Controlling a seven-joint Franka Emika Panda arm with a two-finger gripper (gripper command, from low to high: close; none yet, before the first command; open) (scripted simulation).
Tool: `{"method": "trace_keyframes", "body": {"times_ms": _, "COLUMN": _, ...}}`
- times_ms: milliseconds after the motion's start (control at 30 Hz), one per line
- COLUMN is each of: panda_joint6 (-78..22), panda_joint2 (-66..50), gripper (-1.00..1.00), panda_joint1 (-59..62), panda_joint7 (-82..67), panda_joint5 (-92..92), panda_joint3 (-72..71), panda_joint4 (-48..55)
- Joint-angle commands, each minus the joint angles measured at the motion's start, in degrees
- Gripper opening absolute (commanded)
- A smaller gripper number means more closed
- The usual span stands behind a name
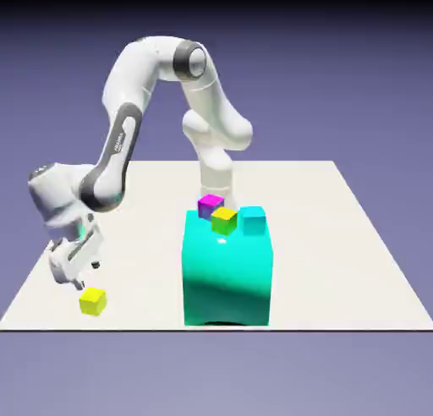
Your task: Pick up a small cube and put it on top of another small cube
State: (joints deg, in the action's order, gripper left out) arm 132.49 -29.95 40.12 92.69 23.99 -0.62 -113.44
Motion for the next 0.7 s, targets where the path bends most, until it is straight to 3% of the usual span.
{"method": "trace_keyframes", "body": {"times_ms": 0, "panda_joint6": 1.98, "panda_joint2": -2.07, "gripper": 0.0, "panda_joint1": -0.12, "panda_joint7": -0.52, "panda_joint5": 0.61, "panda_joint3": -0.47, "panda_joint4": 0.13}}
{"method": "trace_keyframes", "body": {"times_ms": 100, "panda_joint6": 7.22, "panda_joint2": -7.56, "gripper": 0.0, "panda_joint1": -0.43, "panda_joint7": -1.89, "panda_joint5": 2.21, "panda_joint3": -1.71, "panda_joint4": 0.47}}
{"method": "trace_keyframes", "body": {"times_ms": 133, "panda_joint6": 7.22, "panda_joint2": -7.56, "gripper": -1.0, "panda_joint1": -0.43, "panda_joint7": -1.89, "panda_joint5": 2.21, "panda_joint3": -1.71, "panda_joint4": 0.47}}
{"method": "trace_keyframes", "body": {"times_ms": 333, "panda_joint6": 0.0, "panda_joint2": 0.0, "gripper": -1.0, "panda_joint1": 0.0, "panda_joint7": 0.0, "panda_joint5": 0.0, "panda_joint3": 0.0, "panda_joint4": 0.0}}
{"method": "trace_keyframes", "body": {"times_ms": 667, "panda_joint6": -16.72, "panda_joint2": 20.76, "gripper": -1.0, "panda_joint1": -11.91, "panda_joint7": -1.72, "panda_joint5": -2.76, "panda_joint3": -8.96, "panda_joint4": -5.13}}
